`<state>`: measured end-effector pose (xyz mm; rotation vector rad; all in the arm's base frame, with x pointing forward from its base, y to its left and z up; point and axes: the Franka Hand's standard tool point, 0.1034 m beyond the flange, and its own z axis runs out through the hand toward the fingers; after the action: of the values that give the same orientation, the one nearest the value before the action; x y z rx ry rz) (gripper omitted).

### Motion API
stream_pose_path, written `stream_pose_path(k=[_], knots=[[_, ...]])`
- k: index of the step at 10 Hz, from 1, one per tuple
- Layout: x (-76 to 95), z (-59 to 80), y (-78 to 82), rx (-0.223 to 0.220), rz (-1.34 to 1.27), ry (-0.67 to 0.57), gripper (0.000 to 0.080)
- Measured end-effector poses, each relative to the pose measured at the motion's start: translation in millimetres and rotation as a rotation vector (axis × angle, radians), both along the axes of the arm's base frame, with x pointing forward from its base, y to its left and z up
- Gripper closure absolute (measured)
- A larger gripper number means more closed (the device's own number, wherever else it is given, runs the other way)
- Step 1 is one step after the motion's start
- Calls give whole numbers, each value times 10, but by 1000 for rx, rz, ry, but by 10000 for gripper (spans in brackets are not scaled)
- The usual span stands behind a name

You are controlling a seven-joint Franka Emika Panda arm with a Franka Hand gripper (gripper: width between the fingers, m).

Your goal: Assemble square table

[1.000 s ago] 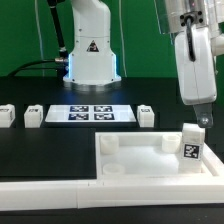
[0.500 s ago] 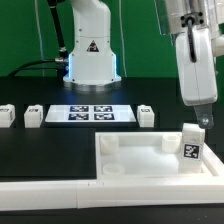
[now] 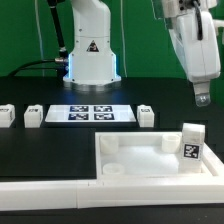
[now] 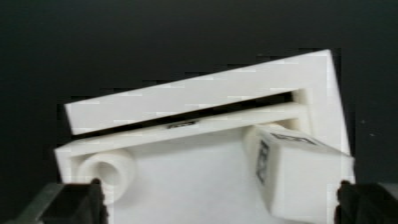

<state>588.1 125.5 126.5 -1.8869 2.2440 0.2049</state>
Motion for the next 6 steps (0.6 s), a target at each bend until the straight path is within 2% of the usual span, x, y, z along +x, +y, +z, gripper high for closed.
stream_pose_path(k=[4, 6], knots=[[-6, -14, -7, -23, 297, -74, 150], [-128, -80, -33, -48, 473, -124, 150]])
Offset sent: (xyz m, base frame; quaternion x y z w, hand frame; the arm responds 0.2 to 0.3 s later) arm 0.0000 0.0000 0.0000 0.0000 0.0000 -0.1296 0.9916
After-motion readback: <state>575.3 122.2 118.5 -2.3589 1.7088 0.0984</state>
